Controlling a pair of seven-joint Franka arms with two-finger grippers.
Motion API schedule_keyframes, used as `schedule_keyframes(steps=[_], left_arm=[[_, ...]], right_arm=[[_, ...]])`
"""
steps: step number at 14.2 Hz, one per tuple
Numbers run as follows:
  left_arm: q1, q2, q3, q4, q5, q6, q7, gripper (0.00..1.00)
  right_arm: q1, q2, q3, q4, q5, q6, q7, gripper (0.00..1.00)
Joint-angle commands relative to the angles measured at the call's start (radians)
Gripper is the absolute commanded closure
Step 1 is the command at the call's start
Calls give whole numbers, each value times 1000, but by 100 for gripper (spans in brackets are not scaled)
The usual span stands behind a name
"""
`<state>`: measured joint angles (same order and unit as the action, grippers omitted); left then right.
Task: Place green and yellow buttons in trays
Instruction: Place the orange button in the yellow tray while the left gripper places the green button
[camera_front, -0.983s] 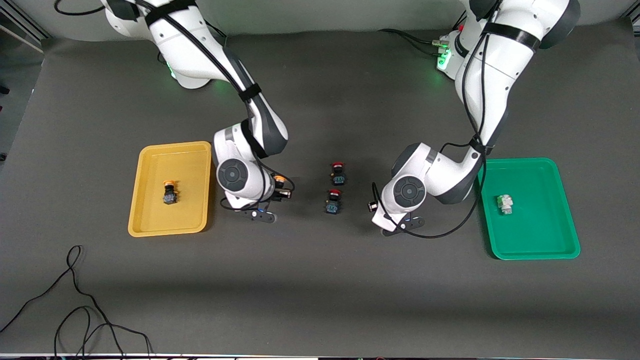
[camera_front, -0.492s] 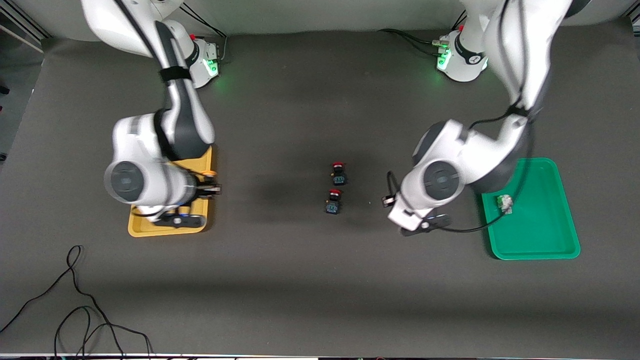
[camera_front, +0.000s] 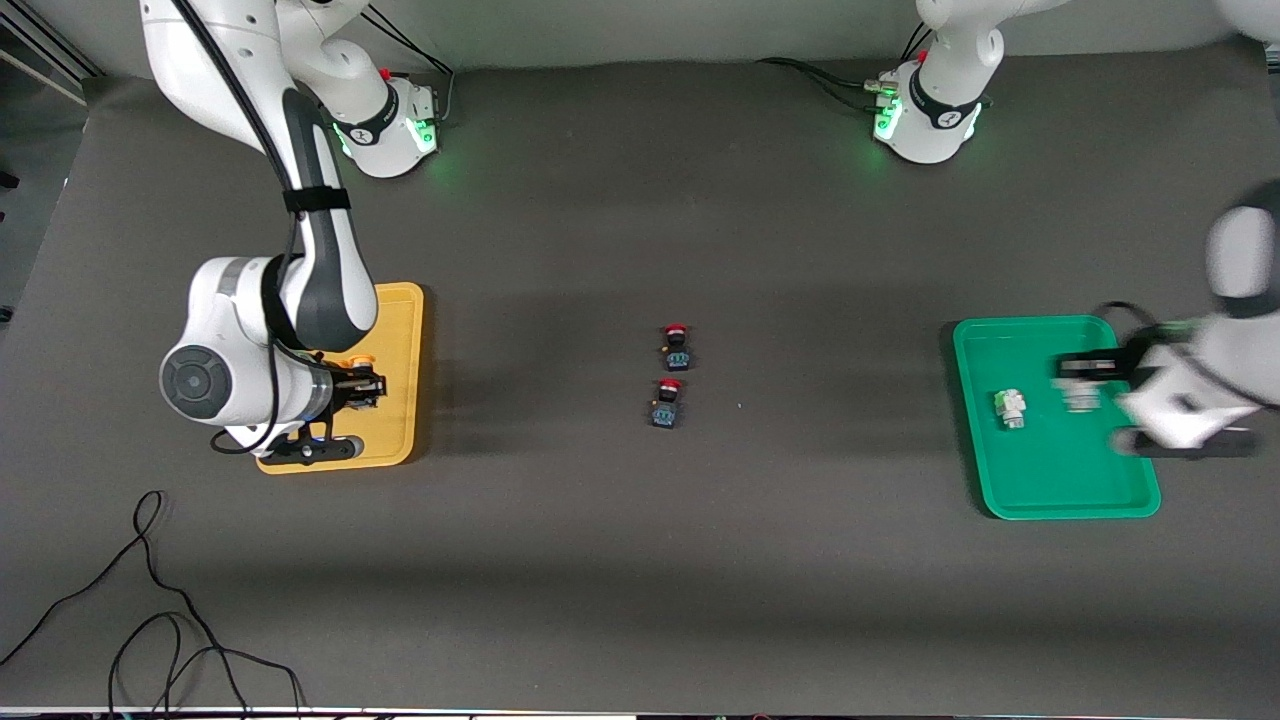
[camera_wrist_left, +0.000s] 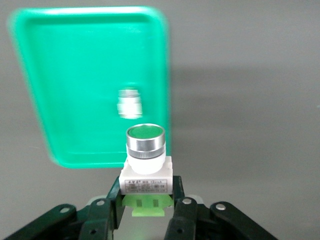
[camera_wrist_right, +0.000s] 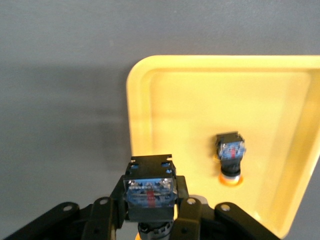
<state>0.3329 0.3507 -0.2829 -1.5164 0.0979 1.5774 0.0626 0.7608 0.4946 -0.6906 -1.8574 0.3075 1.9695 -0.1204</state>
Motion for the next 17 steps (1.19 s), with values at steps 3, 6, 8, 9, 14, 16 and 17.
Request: schedule_keyframes(steps=[3,6,8,9,14,16,17], left_arm=[[135,30,-13,-245,117,380,121,97],[155,106,16,-360,118,590,117,96],[153,143,30,-364,141,601,114,95],[155,161,30,-364,169,601,105,93],[146,176,44,-341,191,572,112,0],[147,119,40,-280,186,447,120,0],[150,91,34,-222,180,356,123,0]], right_arm=[[8,1,-3,-195,59,256,-109,100],[12,57,-3,-229,229,299,-221,100],[21,77,-3,-227,275,299,-242,100],[23,79,-3,-227,275,299,-243,100],[23,29,-12,-220,268,251,-231,0],[31,-23,-68,-186,240,139,-228,0],[31,-40,-90,-137,207,52,-225,0]])
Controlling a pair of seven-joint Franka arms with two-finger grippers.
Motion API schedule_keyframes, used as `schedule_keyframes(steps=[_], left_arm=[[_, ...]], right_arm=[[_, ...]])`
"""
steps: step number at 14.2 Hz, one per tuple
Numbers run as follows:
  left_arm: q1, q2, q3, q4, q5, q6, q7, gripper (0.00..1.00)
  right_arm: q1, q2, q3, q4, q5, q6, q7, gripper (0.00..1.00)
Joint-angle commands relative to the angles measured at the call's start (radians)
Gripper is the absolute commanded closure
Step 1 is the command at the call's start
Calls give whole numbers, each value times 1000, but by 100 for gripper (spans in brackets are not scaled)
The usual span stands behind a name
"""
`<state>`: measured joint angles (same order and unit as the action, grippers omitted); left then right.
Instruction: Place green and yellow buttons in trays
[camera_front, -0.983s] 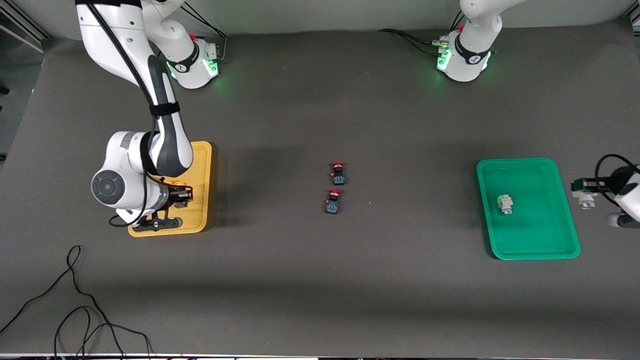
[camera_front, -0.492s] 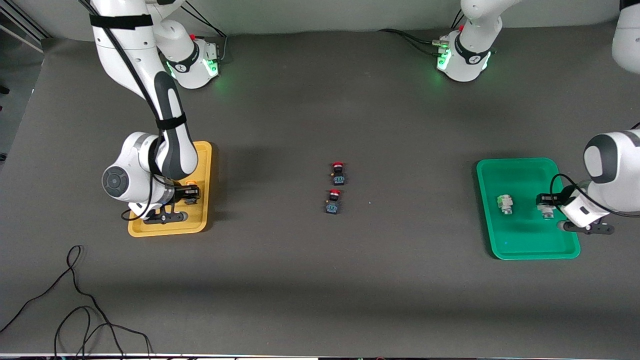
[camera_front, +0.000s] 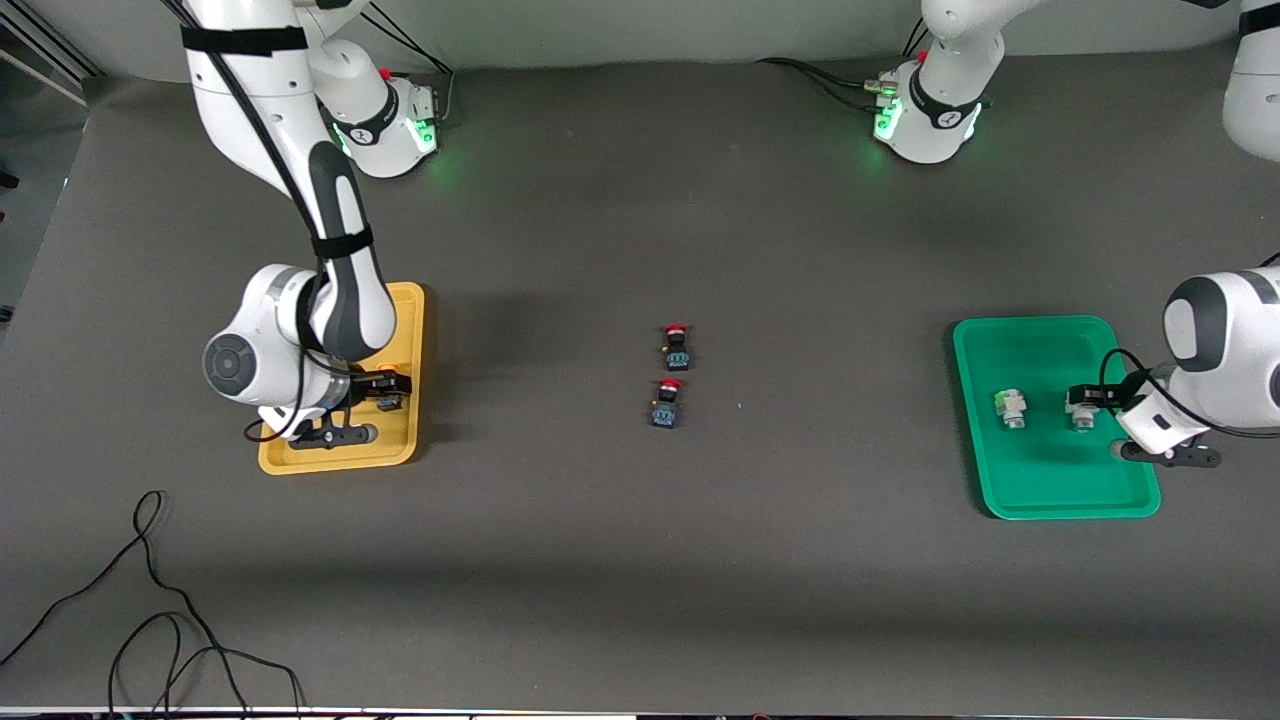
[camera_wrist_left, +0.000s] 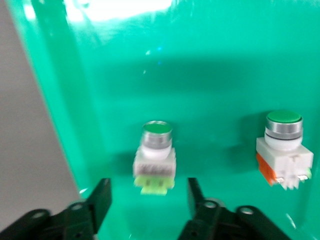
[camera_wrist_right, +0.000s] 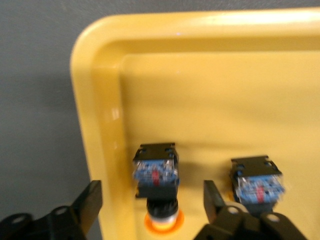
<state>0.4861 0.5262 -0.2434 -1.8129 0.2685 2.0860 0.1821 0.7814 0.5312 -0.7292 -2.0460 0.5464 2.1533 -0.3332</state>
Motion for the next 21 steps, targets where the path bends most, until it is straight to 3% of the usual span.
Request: schedule_keyframes(steps=[1,4,6,10,12,14,16,19,21], left_arm=[[-4,-101,-16,148,8,-256,19,0],[-3,-144,-46,358,-32,-522,65,0],[2,-213,-45,411,-90,-630,66,0],[-27,-426,-40,338,-208,-670,66,0],[-134,-480,10,308,-219,-662,51,0],[-307,-512,117,308,-219,-667,-33,0],[-433,-534,182,308,-221,-672,-76,0],[-555,-551,265,284,-223,-658,-76,0],[-566,-586,271,232,-224,-629,-76,0]], right_arm=[[10,-80,-82,125,-63,-241,9,0],[10,-80,-173,315,-72,-511,31,0],[10,-80,-222,444,-74,-661,60,0],[9,-80,-295,657,-74,-898,155,0],[9,-82,-343,748,-74,-981,190,0],[10,-100,-374,789,-75,-1038,191,0],[9,-112,-375,813,-103,-1044,197,0],[10,-112,-366,839,-123,-1044,197,0],[25,-111,-368,842,-126,-1044,197,0]])
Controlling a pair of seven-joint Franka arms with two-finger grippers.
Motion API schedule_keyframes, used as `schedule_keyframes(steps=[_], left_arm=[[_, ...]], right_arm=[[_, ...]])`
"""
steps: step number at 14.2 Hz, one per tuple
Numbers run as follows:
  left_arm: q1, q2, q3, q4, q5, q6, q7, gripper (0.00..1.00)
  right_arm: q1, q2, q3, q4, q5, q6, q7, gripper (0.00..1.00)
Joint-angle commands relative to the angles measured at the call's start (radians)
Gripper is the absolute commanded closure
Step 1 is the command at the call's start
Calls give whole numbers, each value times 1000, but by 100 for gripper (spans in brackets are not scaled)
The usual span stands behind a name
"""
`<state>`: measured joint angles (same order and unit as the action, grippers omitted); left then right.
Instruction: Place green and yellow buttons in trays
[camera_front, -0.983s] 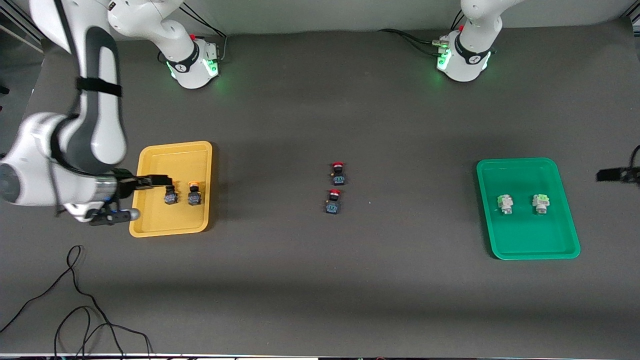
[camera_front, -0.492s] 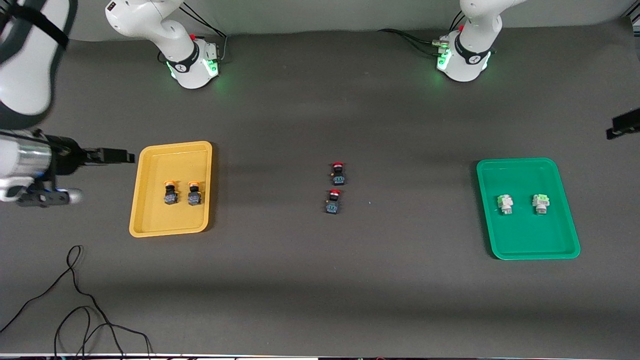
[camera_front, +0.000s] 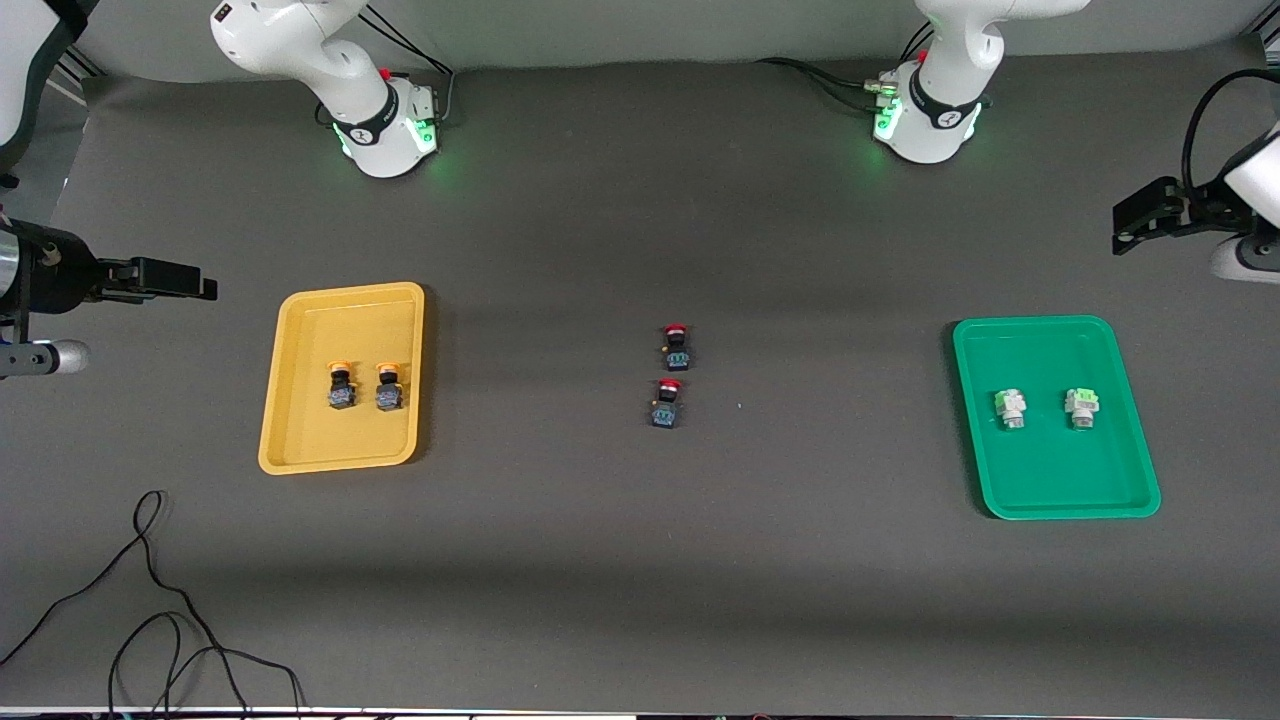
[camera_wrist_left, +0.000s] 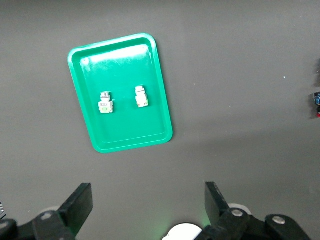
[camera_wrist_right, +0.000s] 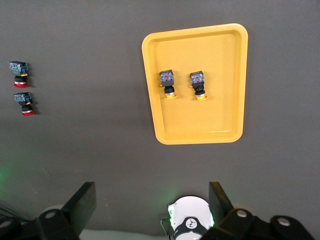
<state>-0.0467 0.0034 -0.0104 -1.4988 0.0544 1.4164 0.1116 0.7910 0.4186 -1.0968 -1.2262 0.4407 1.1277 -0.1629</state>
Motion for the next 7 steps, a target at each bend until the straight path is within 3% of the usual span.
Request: schedule_keyframes(steps=[1,5,7], left_arm=[[-33,-62,38,-84,-19,39,-6,0],[-33,-57,35,-75,-24,35,-9,0],[-35,-56,30,-69,-24,32,-42,0]], right_arm=[[17,2,0,22,-20,-19,25,0],[19,-1,6,13,-29,-17,25,0],[-30,-21,107,17,-78,-17,37,0]])
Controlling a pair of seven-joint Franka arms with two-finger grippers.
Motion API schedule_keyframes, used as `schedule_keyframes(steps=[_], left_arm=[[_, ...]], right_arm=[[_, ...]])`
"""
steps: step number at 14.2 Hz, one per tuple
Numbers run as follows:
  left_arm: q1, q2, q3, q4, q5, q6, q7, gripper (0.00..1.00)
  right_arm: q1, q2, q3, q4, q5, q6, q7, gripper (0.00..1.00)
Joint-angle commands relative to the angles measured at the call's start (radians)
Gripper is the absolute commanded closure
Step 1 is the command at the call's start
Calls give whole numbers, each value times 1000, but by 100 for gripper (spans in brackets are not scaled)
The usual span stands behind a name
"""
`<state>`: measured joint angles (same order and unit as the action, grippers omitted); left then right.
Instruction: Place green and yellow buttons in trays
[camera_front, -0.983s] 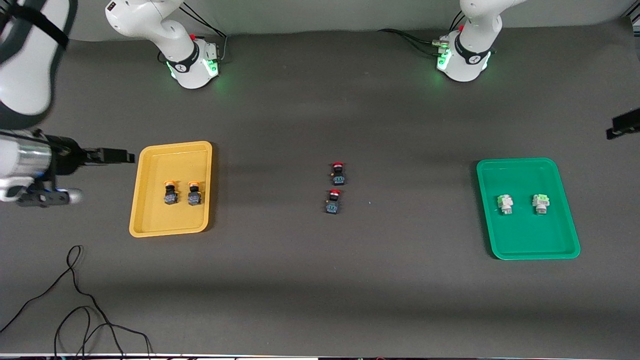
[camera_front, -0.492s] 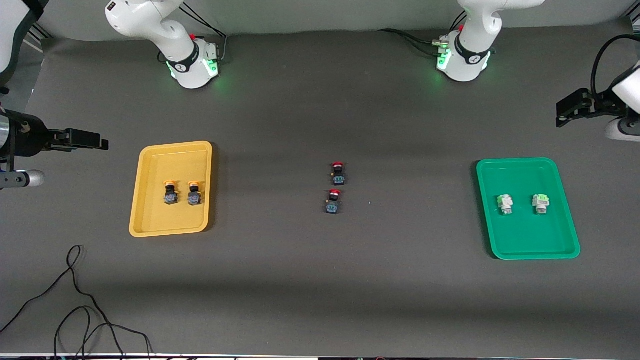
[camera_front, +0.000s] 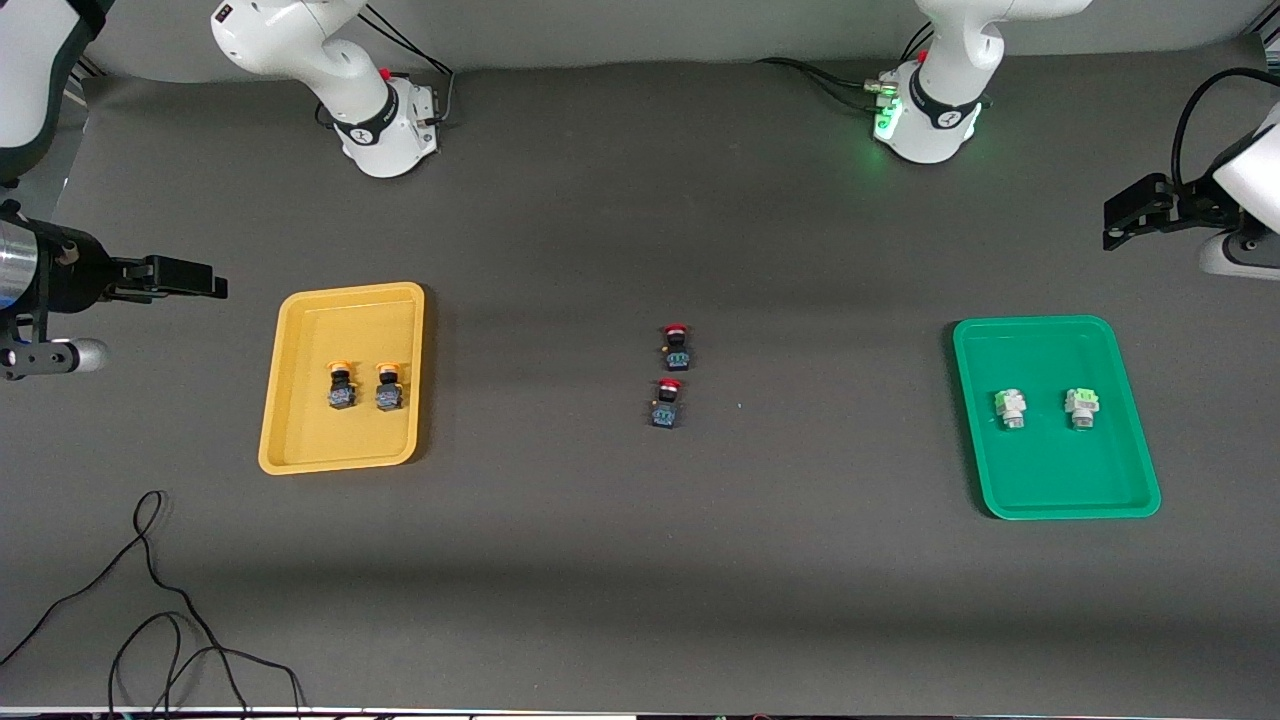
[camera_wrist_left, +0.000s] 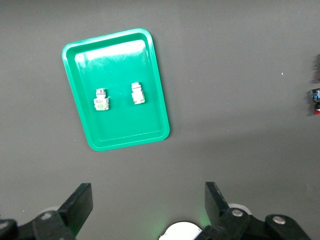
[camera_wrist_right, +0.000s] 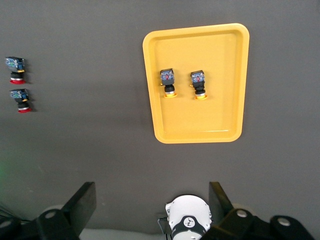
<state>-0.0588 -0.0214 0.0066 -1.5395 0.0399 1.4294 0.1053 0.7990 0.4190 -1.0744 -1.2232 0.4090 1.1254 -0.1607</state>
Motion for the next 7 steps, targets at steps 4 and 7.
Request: schedule_keyframes(steps=[4,7], left_arm=[[-22,-32,13,-21,-17,14,-42,0],[-16,-31,15,-22,-49,11,-62,0]], right_arm=[[-372,-138,596,5,-250,1,153,0],[-486,-176,755,-27,-300,28,155,0]])
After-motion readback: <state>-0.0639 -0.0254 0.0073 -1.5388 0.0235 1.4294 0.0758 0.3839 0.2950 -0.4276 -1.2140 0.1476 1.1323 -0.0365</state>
